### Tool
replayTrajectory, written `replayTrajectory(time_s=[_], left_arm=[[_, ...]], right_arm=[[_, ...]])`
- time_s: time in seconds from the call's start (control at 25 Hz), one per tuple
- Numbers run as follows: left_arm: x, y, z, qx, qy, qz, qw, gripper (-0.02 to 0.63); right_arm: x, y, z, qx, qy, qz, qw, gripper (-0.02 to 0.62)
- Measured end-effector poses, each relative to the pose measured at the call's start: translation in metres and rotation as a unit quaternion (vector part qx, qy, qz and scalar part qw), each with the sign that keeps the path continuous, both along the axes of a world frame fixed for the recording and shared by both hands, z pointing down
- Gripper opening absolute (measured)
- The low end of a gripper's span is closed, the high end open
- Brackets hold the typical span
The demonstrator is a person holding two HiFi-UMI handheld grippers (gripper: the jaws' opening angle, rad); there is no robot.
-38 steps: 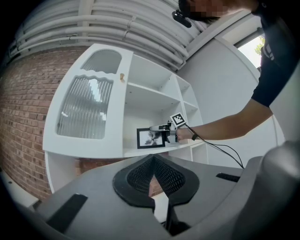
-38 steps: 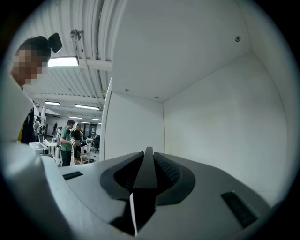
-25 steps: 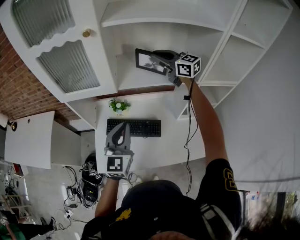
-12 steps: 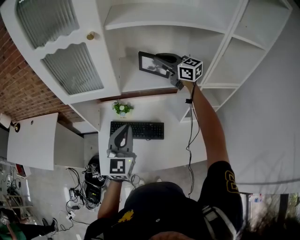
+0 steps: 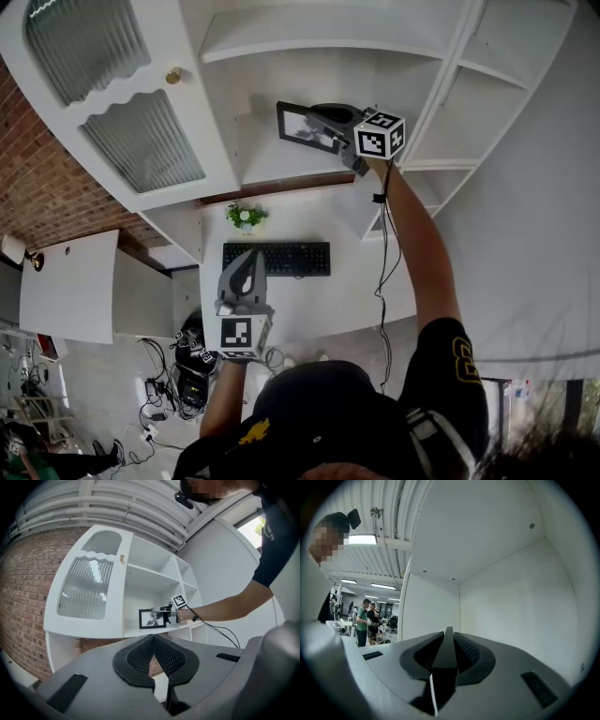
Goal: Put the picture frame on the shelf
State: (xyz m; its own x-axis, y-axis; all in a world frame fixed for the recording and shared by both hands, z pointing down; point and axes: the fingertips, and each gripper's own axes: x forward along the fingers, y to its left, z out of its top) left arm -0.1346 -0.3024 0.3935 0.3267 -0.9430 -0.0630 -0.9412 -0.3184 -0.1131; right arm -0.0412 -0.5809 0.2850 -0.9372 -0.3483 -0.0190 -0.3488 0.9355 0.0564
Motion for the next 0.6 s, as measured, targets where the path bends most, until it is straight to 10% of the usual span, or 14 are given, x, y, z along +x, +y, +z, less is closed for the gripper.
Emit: replayTrajectory(time_s=[0.6], left_arm=[[0.0052,0.0045,-0.0045,0.006,-0.001,0.005,1.0000,0.018]], right_arm=[[-0.0001,-0.0007,0.0005,-0.006,0.007,0.003,1.000,0.069]])
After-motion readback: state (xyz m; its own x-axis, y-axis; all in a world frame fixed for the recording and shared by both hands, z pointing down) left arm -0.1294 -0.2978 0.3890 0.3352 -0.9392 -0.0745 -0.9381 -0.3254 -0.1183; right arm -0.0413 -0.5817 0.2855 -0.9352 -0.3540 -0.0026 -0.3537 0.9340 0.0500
